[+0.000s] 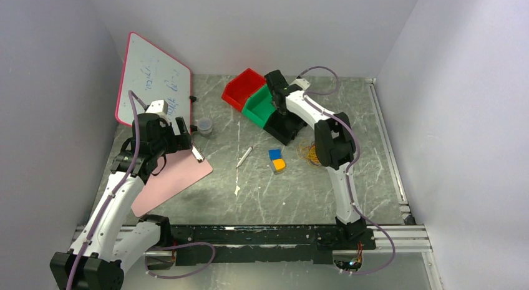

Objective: Untangle the cables

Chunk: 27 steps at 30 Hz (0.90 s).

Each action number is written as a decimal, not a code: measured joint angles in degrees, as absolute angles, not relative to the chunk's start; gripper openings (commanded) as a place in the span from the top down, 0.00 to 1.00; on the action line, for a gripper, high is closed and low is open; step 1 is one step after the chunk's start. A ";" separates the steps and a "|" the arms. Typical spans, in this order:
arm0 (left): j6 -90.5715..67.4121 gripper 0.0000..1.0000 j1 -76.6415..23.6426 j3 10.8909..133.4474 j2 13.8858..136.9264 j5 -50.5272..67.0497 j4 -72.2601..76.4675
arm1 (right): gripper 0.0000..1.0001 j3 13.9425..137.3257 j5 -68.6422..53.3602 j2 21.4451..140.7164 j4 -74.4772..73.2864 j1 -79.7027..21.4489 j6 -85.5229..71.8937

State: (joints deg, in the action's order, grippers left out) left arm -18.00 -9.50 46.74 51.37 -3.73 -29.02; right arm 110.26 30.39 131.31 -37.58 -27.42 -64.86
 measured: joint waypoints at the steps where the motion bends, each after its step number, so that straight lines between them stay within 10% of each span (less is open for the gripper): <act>1: -18.00 0.06 -9.50 46.74 51.37 -3.75 -29.02 | 0.75 110.30 30.13 131.41 -36.97 -26.98 -63.55; 27: -17.98 0.06 -9.50 46.74 51.37 -3.75 -29.02 | 0.73 110.56 4.01 133.01 -23.29 -13.96 -24.03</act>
State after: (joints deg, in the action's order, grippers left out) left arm -17.98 -9.50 46.74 51.37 -3.75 -29.02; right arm 110.56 4.01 133.01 -23.29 -13.96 -24.03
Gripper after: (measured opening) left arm 0.942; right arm 0.366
